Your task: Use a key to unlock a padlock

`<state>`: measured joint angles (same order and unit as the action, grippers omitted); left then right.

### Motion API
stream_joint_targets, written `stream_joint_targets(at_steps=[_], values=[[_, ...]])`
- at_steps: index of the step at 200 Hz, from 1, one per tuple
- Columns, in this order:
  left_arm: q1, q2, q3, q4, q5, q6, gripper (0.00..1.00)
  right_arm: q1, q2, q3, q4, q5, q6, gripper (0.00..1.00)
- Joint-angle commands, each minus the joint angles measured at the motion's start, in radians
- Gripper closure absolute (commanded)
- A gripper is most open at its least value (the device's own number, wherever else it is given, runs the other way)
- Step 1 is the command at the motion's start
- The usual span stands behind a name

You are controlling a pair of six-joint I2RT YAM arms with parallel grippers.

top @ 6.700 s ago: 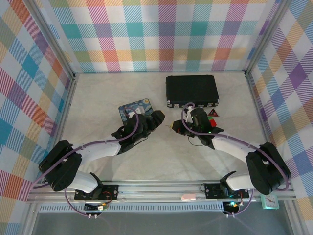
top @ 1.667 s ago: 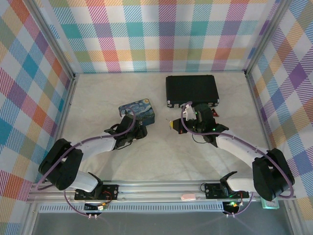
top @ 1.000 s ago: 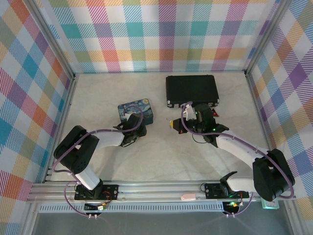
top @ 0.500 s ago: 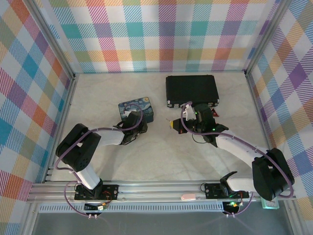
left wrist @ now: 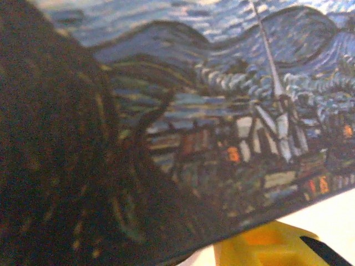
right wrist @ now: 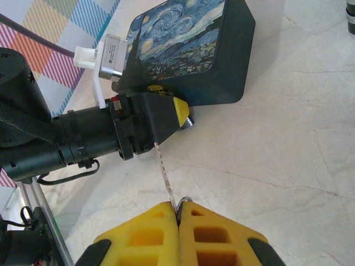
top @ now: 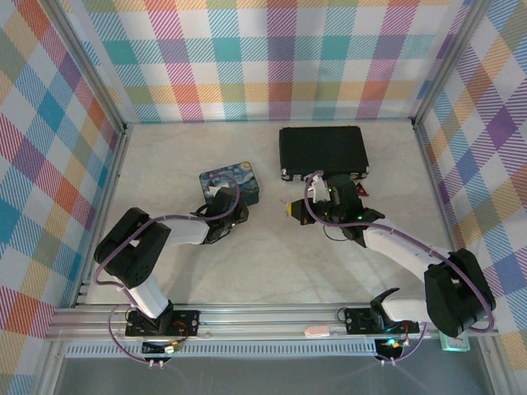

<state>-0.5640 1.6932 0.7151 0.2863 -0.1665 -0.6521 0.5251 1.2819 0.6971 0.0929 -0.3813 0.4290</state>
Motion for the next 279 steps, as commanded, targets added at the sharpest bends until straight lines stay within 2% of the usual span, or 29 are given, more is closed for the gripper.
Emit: stream_joint_targets(at_steps=[1, 49, 80, 126, 146, 184, 228, 279], values=[[0.009, 0.037, -0.016, 0.04, 0.012, -0.034, 0.59, 0.007, 0.005, 0.006, 0.022, 0.001, 0.0, 1.0], [0.009, 0.085, 0.004, 0.054, 0.009, -0.074, 0.67, 0.007, -0.008, -0.001, 0.019, 0.008, 0.001, 1.0], [0.009, 0.073, 0.002, 0.057, 0.021, -0.075, 0.84, 0.007, -0.016, -0.006, 0.012, 0.018, -0.003, 1.0], [0.009, -0.012, 0.008, 0.009, 0.066, -0.107, 1.0, 0.007, 0.027, -0.02, 0.063, -0.012, 0.034, 1.0], [0.016, -0.062, -0.004, 0.037, 0.114, -0.138, 1.0, 0.006, 0.065, -0.031, 0.125, -0.044, 0.08, 1.0], [0.064, -0.127, -0.054, 0.188, 0.247, -0.269, 1.0, 0.019, 0.154, -0.068, 0.316, -0.102, 0.21, 1.0], [0.102, -0.15, -0.099, 0.324, 0.316, -0.37, 1.0, 0.07, 0.301, -0.07, 0.516, -0.134, 0.331, 1.0], [0.165, -0.088, -0.187, 0.662, 0.466, -0.566, 1.0, 0.087, 0.409, -0.061, 0.682, -0.154, 0.429, 1.0]])
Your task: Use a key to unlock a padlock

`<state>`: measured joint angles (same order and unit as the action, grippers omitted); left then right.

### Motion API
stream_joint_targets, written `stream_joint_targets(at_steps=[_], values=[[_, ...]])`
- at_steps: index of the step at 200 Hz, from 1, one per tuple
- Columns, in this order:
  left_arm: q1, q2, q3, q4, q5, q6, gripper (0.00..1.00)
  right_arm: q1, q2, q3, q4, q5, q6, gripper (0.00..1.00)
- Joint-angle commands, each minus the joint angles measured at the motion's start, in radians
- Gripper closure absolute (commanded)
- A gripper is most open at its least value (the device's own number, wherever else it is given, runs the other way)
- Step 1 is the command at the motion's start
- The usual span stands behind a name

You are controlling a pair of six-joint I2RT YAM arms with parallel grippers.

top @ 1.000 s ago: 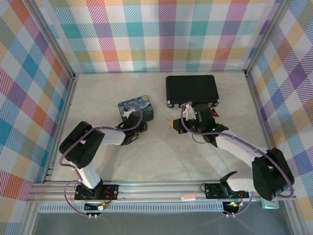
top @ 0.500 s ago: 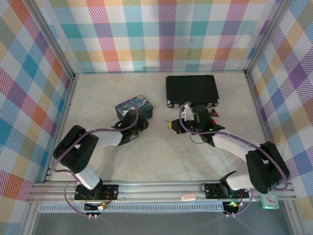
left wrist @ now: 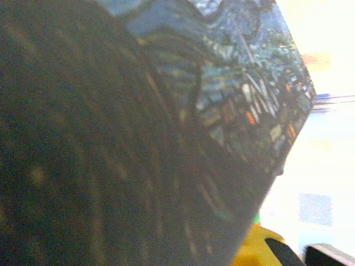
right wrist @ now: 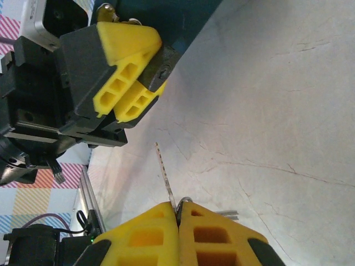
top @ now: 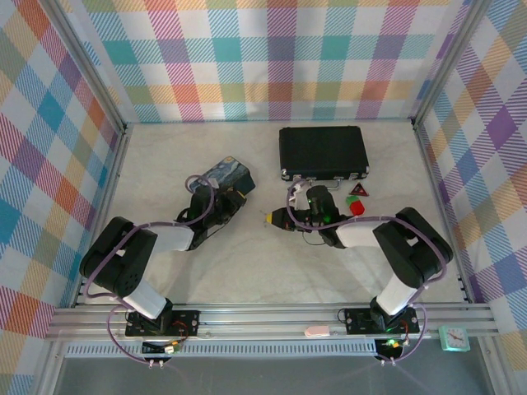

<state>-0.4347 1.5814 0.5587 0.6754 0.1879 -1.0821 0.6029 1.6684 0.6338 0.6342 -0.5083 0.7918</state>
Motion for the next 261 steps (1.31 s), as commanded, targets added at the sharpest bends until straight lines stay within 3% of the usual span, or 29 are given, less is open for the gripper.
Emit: stream_joint_targets(at_steps=[1, 61, 93, 129, 261], values=[[0.036, 0.026, -0.032, 0.28, 0.114, -0.14, 1.0, 0.009, 0.024, 0.003, 0.144, -0.027, 0.066, 1.0], [0.073, 0.155, -0.049, 0.536, 0.237, -0.266, 1.0, 0.02, 0.073, 0.039, 0.195, -0.078, 0.08, 1.0], [0.081, 0.225, -0.054, 0.642, 0.276, -0.316, 1.0, 0.02, 0.053, 0.084, 0.088, -0.086, 0.007, 1.0], [0.083, 0.241, -0.067, 0.653, 0.283, -0.32, 1.0, 0.017, 0.017, 0.099, 0.006, -0.05, -0.052, 1.0], [0.085, 0.247, -0.088, 0.656, 0.277, -0.308, 1.0, 0.016, 0.065, 0.183, 0.012, -0.057, -0.051, 1.0]])
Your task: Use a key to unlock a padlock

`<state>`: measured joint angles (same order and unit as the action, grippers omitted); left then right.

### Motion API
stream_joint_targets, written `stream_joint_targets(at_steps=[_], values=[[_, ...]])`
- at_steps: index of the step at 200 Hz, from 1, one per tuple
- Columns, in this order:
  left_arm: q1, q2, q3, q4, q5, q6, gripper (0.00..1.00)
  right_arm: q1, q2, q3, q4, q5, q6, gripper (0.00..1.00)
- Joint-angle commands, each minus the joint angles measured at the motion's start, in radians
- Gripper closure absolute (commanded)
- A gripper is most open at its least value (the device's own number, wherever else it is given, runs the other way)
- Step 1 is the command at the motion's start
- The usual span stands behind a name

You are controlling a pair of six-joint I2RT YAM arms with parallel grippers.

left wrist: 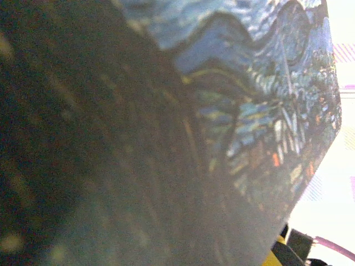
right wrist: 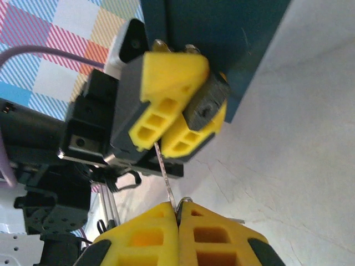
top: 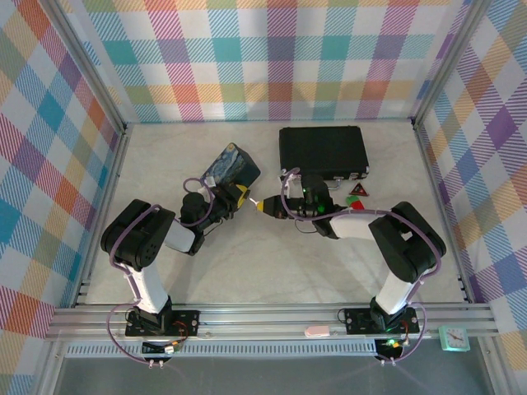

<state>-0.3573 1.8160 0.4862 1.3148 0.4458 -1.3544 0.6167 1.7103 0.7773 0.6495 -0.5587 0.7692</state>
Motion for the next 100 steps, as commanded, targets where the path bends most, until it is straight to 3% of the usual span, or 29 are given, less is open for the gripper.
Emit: stream_joint_targets(at_steps=[1, 100], values=[[0.008, 0.011, -0.015, 0.017, 0.019, -0.035, 1.0, 0.003, 0.025, 0.041, -0.003, -0.008, -0.028, 1.0], [0.007, 0.005, -0.011, 0.016, 0.019, -0.038, 1.0, 0.003, 0.047, 0.028, -0.035, 0.027, -0.032, 1.0]])
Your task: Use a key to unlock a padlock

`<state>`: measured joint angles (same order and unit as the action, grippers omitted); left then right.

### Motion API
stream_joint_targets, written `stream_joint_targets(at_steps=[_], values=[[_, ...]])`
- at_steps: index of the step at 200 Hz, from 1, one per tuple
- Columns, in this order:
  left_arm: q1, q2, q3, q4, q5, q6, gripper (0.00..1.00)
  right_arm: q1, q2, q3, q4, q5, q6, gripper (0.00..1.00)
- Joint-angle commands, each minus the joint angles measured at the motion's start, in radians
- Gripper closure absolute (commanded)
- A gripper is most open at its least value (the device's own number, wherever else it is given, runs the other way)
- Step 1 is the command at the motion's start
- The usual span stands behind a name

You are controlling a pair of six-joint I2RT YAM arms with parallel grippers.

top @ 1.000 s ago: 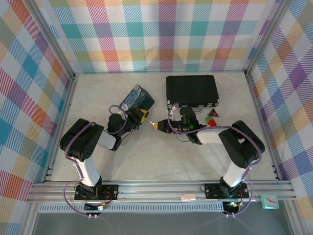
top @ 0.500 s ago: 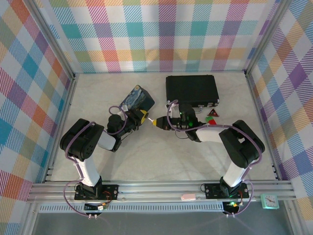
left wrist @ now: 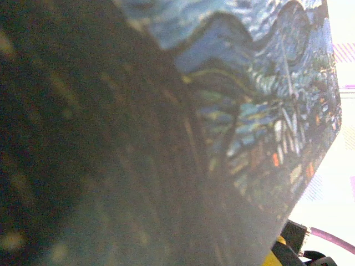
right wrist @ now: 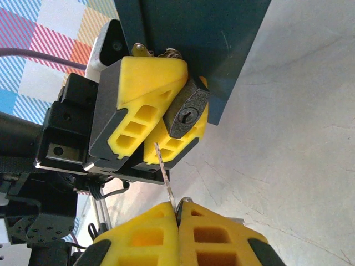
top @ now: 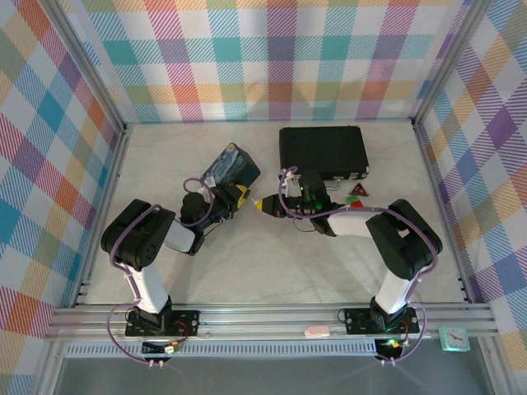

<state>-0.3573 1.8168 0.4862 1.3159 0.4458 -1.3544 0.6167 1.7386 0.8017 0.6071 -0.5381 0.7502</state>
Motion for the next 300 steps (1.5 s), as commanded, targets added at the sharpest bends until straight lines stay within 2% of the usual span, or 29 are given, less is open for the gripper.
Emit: stream_joint_targets(at_steps=[1, 191, 300], values=[[0.006, 0.004, -0.011, 0.015, 0.019, -0.039, 1.0, 0.003, 0.019, 0.004, 0.008, 0.007, -0.014, 1.0], [0.004, 0.008, -0.017, 0.013, 0.05, -0.037, 1.0, 0.014, 0.078, 0.057, 0.069, -0.02, 0.018, 1.0], [0.004, 0.002, -0.019, 0.014, 0.037, -0.039, 1.0, 0.014, 0.019, -0.02, 0.01, 0.053, 0.009, 1.0]])
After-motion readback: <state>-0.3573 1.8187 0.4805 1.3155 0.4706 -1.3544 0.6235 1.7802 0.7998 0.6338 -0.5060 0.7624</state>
